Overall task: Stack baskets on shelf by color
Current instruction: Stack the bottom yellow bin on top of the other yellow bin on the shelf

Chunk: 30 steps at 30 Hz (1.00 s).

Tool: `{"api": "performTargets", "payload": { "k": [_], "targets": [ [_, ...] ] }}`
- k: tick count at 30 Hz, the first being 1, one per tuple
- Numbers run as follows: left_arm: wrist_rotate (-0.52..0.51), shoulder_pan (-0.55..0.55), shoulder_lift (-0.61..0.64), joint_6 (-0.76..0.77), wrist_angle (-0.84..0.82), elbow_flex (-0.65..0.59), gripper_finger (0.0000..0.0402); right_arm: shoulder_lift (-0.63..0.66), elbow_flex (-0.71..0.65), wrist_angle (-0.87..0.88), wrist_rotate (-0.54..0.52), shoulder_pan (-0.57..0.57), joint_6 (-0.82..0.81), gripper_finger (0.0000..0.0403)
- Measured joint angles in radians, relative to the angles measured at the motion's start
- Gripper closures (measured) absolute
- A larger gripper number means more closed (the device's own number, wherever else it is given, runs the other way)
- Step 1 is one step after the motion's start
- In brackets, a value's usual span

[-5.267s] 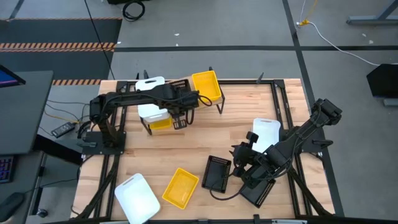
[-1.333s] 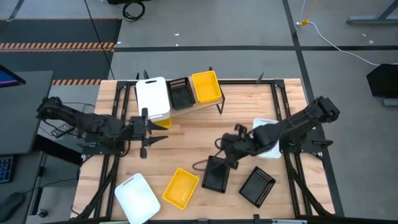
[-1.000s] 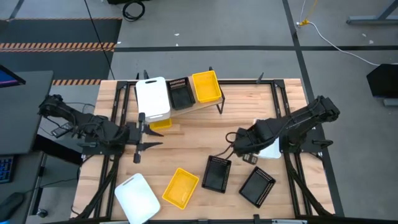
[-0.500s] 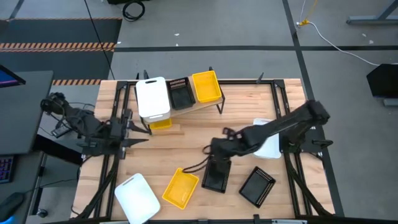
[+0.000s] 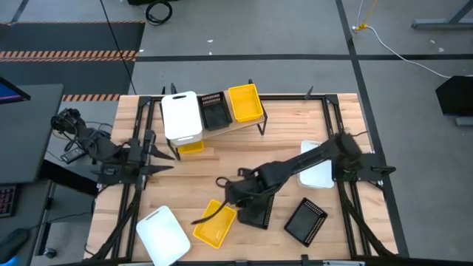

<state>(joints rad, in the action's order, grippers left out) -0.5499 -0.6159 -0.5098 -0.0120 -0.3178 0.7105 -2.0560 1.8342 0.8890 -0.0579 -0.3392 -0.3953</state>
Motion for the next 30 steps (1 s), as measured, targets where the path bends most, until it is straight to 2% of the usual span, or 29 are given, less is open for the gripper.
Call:
{"api": "performTargets", "payload": {
  "k": [9, 15, 21, 25, 30],
  "targets": [
    [0.004, -0.001, 0.001, -0.025, 0.000, 0.000, 0.0281, -0.255, 0.373, 0.250, -0.052, -0.027, -0.144, 0.0299],
    [0.005, -0.001, 0.001, -0.025, -0.014, 0.000, 0.0281, -0.373, 0.509, 0.261, -0.040, -0.029, -0.192, 0.0299],
    [0.012, -0.001, 0.000, -0.025, -0.023, 0.000, 0.0281, -0.400, 0.488, 0.288, -0.032, -0.035, -0.254, 0.0299],
    [0.043, -0.001, -0.002, -0.020, -0.027, 0.000, 0.0281, -0.400, 0.479, 0.352, -0.092, -0.034, -0.266, 0.0299],
    [0.060, -0.001, -0.017, 0.001, -0.039, 0.000, 0.0281, -0.399, 0.479, 0.326, -0.106, -0.033, -0.260, 0.0299]
  ]
}}
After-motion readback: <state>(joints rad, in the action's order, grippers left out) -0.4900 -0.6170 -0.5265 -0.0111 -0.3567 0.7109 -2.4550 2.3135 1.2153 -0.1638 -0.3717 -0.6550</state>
